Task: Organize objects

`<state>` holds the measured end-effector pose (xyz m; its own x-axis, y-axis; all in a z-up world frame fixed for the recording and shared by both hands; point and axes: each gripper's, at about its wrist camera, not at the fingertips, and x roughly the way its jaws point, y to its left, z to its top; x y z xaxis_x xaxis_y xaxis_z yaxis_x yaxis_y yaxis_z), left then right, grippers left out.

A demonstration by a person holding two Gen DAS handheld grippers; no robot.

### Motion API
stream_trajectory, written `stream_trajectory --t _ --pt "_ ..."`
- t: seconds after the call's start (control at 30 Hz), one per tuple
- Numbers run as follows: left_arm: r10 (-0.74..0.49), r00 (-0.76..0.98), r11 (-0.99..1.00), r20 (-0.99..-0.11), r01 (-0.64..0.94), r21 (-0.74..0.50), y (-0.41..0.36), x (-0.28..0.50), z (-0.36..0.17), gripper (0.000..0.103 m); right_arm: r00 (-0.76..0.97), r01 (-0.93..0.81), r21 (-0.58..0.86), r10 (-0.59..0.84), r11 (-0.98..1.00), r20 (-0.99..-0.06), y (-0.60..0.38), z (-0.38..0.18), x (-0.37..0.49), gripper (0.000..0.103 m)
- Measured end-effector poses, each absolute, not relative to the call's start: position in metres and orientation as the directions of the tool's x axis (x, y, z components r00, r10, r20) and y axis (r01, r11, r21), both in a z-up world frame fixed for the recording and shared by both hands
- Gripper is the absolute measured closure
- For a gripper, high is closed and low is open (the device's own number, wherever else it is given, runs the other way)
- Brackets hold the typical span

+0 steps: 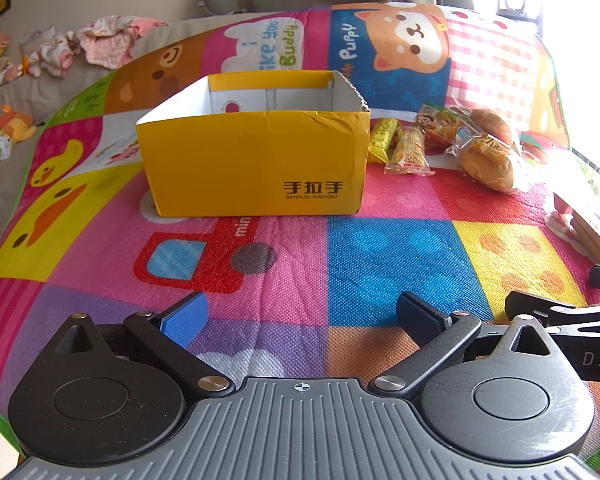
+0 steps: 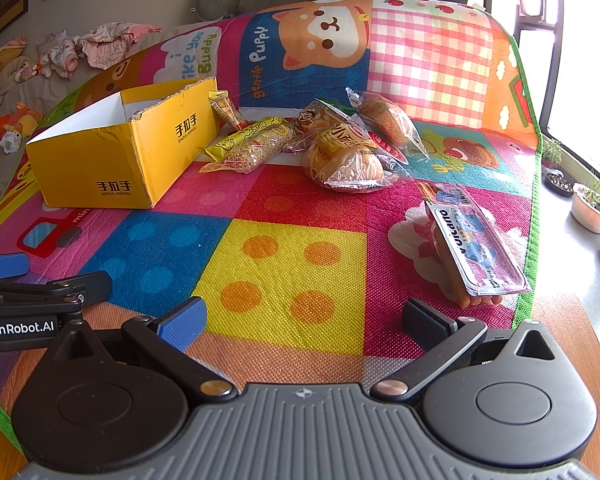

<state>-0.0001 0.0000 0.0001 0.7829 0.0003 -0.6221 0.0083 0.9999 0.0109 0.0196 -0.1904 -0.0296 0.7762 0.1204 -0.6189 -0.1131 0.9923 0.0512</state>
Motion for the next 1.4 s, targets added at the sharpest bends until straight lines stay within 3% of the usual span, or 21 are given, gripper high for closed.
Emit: stream_trajectory --t 1.4 --pt "-0.037 0.781 0.998 -0.623 0.058 0.014 0.0054 -0.0023 0.0000 0.001 0.776 -0.124 0.049 0.128 0.991 -0.618 -0.1904 -0.0306 0.0197 0.000"
